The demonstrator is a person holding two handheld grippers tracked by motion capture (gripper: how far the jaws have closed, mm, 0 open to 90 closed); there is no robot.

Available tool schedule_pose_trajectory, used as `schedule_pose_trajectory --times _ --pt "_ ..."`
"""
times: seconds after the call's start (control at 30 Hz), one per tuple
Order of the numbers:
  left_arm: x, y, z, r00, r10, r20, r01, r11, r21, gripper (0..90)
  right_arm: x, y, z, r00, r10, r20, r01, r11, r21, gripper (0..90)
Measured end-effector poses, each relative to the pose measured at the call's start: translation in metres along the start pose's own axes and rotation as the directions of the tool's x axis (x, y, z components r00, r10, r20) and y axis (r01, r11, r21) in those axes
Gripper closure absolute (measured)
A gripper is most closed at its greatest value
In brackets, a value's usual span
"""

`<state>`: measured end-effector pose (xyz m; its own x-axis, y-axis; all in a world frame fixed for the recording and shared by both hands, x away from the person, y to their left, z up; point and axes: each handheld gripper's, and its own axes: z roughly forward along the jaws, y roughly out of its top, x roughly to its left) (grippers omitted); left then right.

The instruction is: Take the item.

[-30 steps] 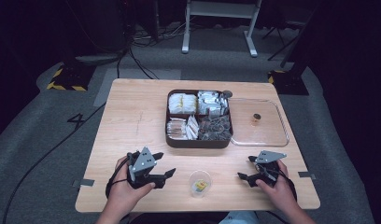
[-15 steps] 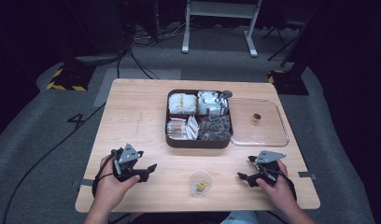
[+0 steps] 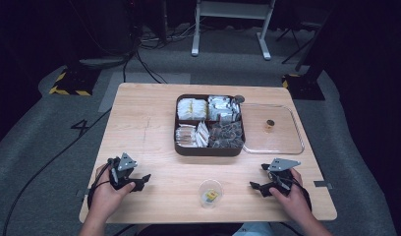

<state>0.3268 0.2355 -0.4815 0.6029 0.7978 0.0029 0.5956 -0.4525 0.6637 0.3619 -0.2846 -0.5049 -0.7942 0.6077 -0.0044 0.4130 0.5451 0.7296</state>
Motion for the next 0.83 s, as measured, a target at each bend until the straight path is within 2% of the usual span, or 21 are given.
schedule_pose_trajectory --times 0.17,0.2,0.27,0.37,0.5,0.6,0.83 --pt "0.003 -0.007 0.008 1.0 0.006 -0.001 -0.006 0.9984 0.057 22.8 0.0 0.0 0.0 1.0 -0.001 0.0 0.001 1.0 0.001 10.7" --pt "0.004 -0.009 0.009 1.0 -0.003 0.002 0.003 0.9982 0.06 22.2 0.0 0.0 0.0 1.0 -0.001 0.0 0.001 1.0 0.001 10.7" --pt "0.005 -0.011 0.011 0.9996 -0.026 0.01 0.026 0.9988 0.041 19.0 0.0 0.0 0.0 1.0 -0.001 0.0 0.001 1.0 0.001 10.6" --pt "0.007 -0.012 0.012 0.9997 -0.023 0.007 0.023 0.9993 0.03 17.6 0.0 0.0 0.0 1.0 -0.001 0.0 0.001 1.0 0.001 10.5" --pt "0.009 -0.016 0.017 0.9997 -0.004 0.025 0.005 0.9998 -0.022 9.2 0.001 0.0 0.0 1.0 -0.002 0.002 0.002 1.0 0.002 10.1" --pt "0.009 -0.017 0.017 0.9997 -0.004 0.024 0.005 0.9997 -0.022 8.8 0.001 0.0 0.001 1.0 -0.005 0.002 0.005 1.0 0.003 9.8" --pt "0.006 -0.017 0.016 0.9995 -0.03 -0.008 0.03 0.9994 -0.019 7.6 0.003 0.0 0.0 0.9999 0.005 0.011 -0.005 1.0 0.005 9.4"
